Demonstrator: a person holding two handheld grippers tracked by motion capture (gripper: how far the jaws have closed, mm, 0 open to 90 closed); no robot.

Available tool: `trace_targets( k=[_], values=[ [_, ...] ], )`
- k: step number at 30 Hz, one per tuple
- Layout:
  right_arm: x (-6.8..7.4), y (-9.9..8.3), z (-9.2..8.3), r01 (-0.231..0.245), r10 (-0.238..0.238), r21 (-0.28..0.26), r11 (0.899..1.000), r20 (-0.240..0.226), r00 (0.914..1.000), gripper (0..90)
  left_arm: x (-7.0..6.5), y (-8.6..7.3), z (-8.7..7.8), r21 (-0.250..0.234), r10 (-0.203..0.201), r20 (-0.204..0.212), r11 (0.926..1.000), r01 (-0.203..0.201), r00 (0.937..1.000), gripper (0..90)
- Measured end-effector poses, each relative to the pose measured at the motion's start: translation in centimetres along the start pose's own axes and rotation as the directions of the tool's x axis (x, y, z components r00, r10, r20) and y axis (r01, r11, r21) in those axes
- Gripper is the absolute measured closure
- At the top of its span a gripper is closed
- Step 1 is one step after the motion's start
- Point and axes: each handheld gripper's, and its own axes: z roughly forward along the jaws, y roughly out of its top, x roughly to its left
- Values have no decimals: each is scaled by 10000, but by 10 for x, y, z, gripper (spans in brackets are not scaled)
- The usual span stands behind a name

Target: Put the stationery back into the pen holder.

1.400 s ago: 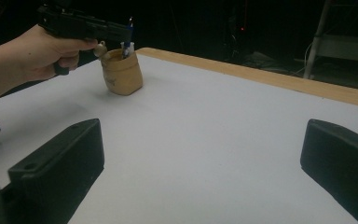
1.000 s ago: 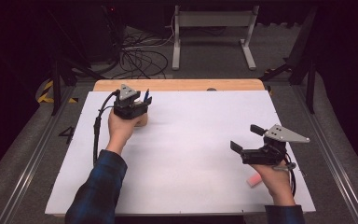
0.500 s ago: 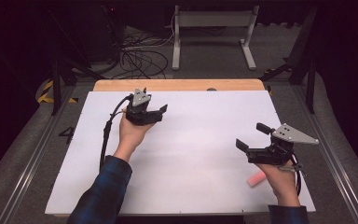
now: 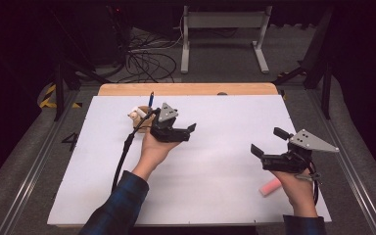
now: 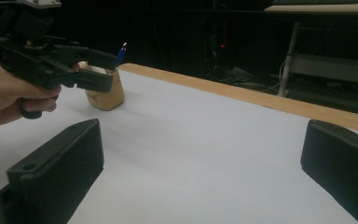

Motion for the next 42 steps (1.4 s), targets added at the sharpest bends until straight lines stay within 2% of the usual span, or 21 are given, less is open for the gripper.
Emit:
trace_targets(
  k=[3,8,13,17,25,28,32,35,40,42],
  values=[
    [-2,0,-2,80,-80,-36,10000,100,9999,0,-12,0,6,41,43,221,10000,-44,9997,144],
    [-6,1,-6,-88,90,-110,9999,198,9998,0,-34,-1,15,321,428,678,9985,-451,9968,134],
    [-9,0,-7,92,-89,-118,9999,259,9996,0,-58,-2,25,453,521,1055,9973,-572,9931,128],
    [-13,-1,-7,269,-268,-130,9996,73,9996,0,-78,-2,35,544,443,1378,9972,-522,9895,125],
    [-25,-4,-14,-129,127,-309,9994,-82,9999,1,-117,-6,60,819,619,2067,9934,-803,9765,130],
    [-28,-6,-16,-110,108,-323,9994,-60,9999,3,-129,-7,66,871,587,2388,9928,-816,9693,134],
    [-27,-5,-17,6,-7,-416,9991,-27,10000,4,-143,-9,74,992,679,2565,9904,-962,9642,149],
    [-27,-4,-19,10,-11,-491,9988,-6,10000,6,-153,-8,77,1073,582,2695,9901,-900,9612,155],
    [-29,-3,-22,-212,226,-652,9976,218,9995,7,-176,-8,84,1214,639,3126,9869,-1066,9477,168],
    [-29,-2,-23,-248,267,-665,9975,276,9993,8,-185,-8,87,1316,678,3194,9846,-1151,9452,171]
  ],
)
